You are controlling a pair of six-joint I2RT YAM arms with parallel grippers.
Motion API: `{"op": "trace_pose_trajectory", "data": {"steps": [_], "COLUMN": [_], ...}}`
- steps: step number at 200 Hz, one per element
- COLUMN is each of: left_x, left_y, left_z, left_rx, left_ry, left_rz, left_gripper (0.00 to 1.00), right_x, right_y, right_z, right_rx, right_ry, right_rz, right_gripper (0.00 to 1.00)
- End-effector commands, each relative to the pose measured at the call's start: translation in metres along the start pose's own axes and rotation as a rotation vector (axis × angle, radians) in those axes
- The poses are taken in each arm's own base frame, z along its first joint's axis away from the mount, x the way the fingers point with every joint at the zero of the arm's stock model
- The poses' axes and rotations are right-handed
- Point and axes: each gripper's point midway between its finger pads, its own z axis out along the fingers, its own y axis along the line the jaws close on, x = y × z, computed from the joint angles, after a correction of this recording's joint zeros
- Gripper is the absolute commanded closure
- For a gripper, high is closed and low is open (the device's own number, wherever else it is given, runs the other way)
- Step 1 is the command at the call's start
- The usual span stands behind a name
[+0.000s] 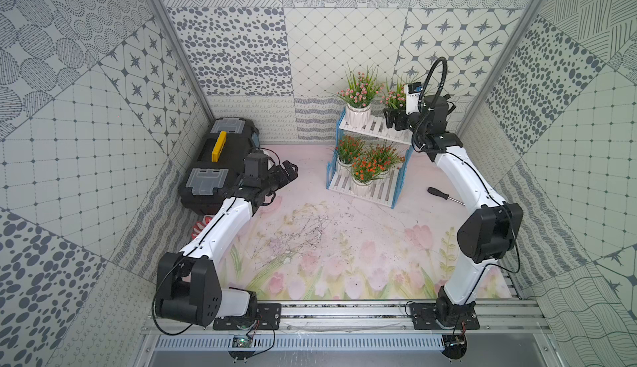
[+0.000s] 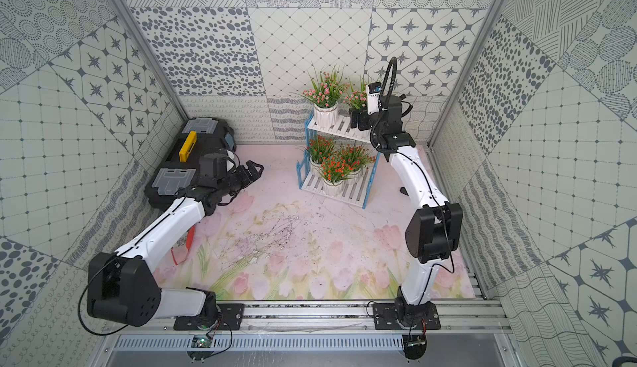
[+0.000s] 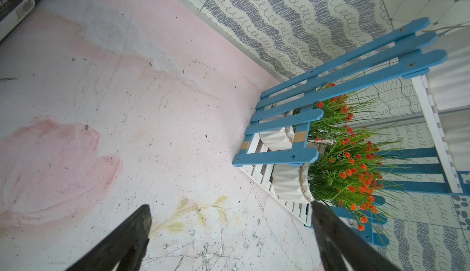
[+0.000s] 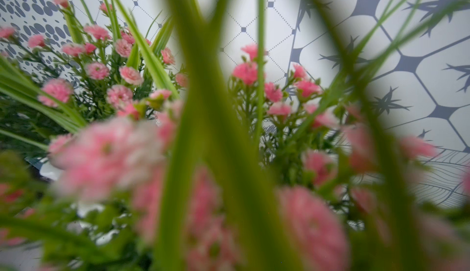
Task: Place the baby's breath potted plants on the rack by color
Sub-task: Place the baby's breath potted plant on the rack, then reset both arms
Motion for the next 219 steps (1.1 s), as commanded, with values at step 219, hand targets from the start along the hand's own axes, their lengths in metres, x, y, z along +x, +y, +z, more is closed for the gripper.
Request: {"op": "trace_pose_trajectory", "data": {"steps": [219], "left_x": [-0.007], "left_y": [-0.01], "left_z": [-0.002], "left_rx": [0.047], "left_ry": [-0.029], "left_rz": [0.008], "left_gripper": [0.02], "right_x": [-0.029], "right_y": [0.016], "right_z": [-0.087], "right_rx": [-0.038], "right_ry": [-0.101], "right_rz": [-0.013], "right_gripper": [0.02]}}
